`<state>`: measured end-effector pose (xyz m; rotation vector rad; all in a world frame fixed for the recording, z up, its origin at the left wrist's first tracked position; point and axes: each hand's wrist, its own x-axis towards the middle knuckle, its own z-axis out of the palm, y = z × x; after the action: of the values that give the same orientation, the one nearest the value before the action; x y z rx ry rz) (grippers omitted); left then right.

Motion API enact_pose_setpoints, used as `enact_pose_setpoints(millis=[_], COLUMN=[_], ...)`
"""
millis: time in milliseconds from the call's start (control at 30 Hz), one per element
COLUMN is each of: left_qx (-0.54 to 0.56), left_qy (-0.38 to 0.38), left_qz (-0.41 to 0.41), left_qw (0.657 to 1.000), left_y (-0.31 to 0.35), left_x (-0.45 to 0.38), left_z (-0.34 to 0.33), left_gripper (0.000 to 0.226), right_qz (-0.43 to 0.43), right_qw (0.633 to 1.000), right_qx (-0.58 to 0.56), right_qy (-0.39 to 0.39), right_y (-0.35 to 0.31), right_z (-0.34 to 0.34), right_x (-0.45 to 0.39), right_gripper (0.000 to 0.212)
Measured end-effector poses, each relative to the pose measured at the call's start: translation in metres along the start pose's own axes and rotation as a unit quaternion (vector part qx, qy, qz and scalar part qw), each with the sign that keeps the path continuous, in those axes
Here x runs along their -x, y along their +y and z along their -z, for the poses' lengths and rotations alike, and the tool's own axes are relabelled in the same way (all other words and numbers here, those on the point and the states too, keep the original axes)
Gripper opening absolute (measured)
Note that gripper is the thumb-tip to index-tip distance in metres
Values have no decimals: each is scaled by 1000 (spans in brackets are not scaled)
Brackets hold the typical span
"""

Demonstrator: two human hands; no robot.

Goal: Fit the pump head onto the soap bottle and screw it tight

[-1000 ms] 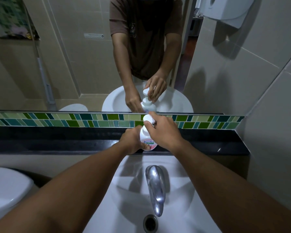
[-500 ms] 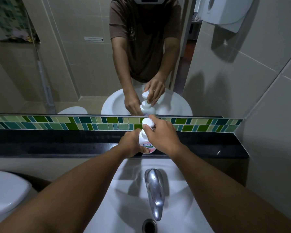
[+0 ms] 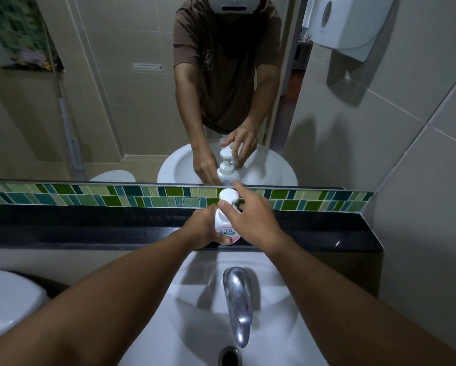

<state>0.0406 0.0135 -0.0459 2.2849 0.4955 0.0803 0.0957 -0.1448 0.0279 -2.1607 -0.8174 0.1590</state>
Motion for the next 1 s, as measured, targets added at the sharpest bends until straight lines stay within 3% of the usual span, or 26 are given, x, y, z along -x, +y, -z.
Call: enact_pose_setpoints(millis=[100,267,667,1000], left_qx=[-9,-20,-28,-75], left_qy=[7,12,32,17], left_qz=[7,8,11,-4], left_qw=[1000,1000,999,997], left_y=[2,6,7,9], left_x=[3,6,7,21], left_z=[2,4,-2,18], left_gripper=[86,86,85,105], right_qz=[-19,-27,-64,-69], right_qw=[1000,999,994,986], right_qx=[-1,9,78,138], right_qy=[-7,-22,-52,-69], right_y=[6,11,28,31], right_z=[6,18,20,20], right_x=[3,8,21,32], right_gripper=[84,87,66,56])
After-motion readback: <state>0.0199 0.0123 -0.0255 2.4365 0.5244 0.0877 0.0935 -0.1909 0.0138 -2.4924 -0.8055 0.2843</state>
